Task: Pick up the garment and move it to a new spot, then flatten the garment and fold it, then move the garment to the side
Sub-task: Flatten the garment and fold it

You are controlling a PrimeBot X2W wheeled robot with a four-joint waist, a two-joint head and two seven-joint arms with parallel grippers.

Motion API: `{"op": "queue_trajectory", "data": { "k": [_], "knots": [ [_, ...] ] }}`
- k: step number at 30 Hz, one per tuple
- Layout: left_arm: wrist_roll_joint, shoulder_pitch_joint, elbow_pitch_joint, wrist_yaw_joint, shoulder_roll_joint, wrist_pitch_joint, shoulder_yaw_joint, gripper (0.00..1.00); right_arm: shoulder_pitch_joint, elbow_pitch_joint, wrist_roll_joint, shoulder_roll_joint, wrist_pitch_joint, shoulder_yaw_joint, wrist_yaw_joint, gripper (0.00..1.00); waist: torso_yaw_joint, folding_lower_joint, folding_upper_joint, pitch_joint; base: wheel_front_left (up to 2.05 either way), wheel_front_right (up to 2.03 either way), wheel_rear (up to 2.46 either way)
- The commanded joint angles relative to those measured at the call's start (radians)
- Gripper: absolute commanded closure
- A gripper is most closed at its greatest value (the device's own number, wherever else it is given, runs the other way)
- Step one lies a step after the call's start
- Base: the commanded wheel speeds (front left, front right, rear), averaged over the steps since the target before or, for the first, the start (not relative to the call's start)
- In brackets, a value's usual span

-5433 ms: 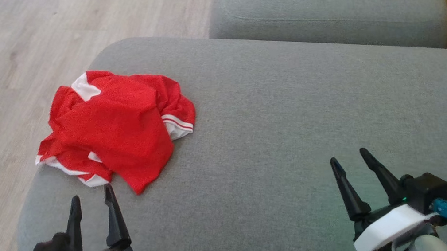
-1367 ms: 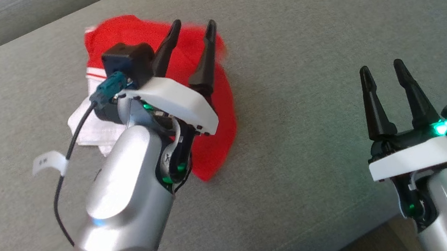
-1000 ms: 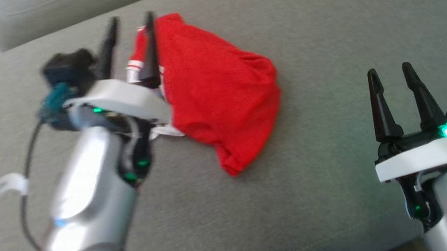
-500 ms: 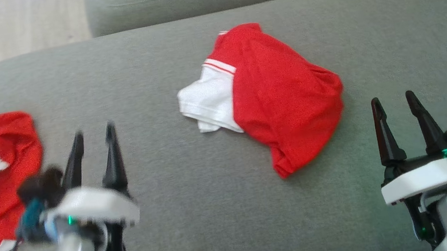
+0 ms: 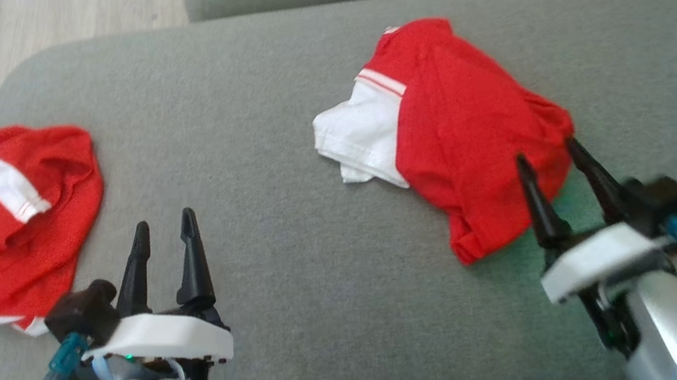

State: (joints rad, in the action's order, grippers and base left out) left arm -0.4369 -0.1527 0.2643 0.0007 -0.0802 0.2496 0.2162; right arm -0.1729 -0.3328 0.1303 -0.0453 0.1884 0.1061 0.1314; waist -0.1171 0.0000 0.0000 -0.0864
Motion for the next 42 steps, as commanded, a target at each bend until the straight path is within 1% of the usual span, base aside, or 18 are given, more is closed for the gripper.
{"op": "queue_trajectory", "data": {
  "k": [1,6,9,12,13,16,21,22,23,27,32,37,42],
  "knots": [
    [0.015,-0.054,-0.023,-0.008,-0.002,0.012,-0.035,0.00,-0.074,0.010,-0.007,-0.005,-0.016,0.037,-0.001,0.00,-0.022,0.0000,0.0000,-0.025,0.00,0.00,0.00],
    [0.025,-0.068,-0.004,-0.033,0.019,0.012,-0.038,0.00,-0.178,-0.102,-0.011,-0.005,-0.086,0.074,-0.001,0.00,-0.060,0.0000,0.0000,-0.069,0.00,0.00,0.00],
    [0.028,-0.077,0.008,-0.044,0.025,0.012,-0.034,0.00,-0.233,-0.176,-0.005,-0.005,-0.109,0.089,-0.001,0.00,-0.082,0.0000,0.0000,-0.087,0.00,0.00,0.00],
    [0.027,-0.084,0.016,-0.050,0.028,0.012,-0.035,0.00,-0.280,-0.248,-0.039,-0.005,-0.118,0.073,-0.001,0.00,-0.098,0.0000,0.0000,-0.098,0.00,0.00,0.00],
    [0.027,-0.084,0.016,-0.050,0.028,0.012,-0.035,0.00,-0.280,-0.248,-0.039,-0.005,-0.118,0.073,-0.001,0.00,-0.098,0.0000,0.0000,-0.098,0.00,0.00,0.00],
    [0.020,-0.089,0.020,-0.053,0.029,0.012,-0.031,0.00,-0.314,-0.310,-0.060,-0.005,-0.121,0.056,-0.001,0.00,-0.111,0.0000,0.0000,-0.106,0.00,0.00,0.00],
    [-0.003,-0.095,0.020,-0.044,0.030,0.012,-0.013,0.00,-0.357,-0.396,-0.080,-0.005,-0.126,0.031,-0.001,0.00,-0.122,0.0000,0.0000,-0.118,0.00,0.00,0.00],
    [-0.006,-0.096,0.019,-0.042,0.030,0.012,-0.010,0.00,-0.364,-0.408,-0.083,-0.005,-0.124,0.030,-0.001,0.96,-0.123,0.0000,0.0000,-0.119,0.00,0.00,0.00],
    [-0.009,-0.097,0.019,-0.040,0.030,0.012,-0.007,0.00,-0.370,-0.418,-0.087,-0.005,-0.120,0.030,-0.001,1.00,-0.124,0.0000,0.0000,-0.120,0.00,0.00,0.00],
    [-0.015,-0.097,0.020,-0.033,0.030,0.012,-0.002,0.00,-0.388,-0.448,-0.087,-0.005,-0.100,0.044,-0.001,1.00,-0.119,0.0000,0.0000,-0.116,0.00,0.00,0.00],
    [-0.023,-0.088,0.026,-0.030,0.030,0.012,0.002,0.00,-0.401,-0.452,-0.057,-0.005,-0.056,0.082,-0.001,1.00,-0.104,0.0000,0.0000,-0.087,0.00,0.00,0.00],
    [-0.041,-0.071,0.026,-0.026,0.030,0.012,0.010,0.00,-0.426,-0.413,0.004,-0.005,-0.025,0.163,-0.001,1.00,-0.089,0.0000,0.0000,-0.045,0.00,0.00,0.00],
    [-0.062,-0.045,0.020,-0.015,0.030,0.012,0.012,0.00,-0.459,-0.323,0.094,-0.005,-0.016,0.284,-0.001,1.00,-0.084,0.0000,0.0000,0.002,0.00,0.00,0.00]
  ]
}}
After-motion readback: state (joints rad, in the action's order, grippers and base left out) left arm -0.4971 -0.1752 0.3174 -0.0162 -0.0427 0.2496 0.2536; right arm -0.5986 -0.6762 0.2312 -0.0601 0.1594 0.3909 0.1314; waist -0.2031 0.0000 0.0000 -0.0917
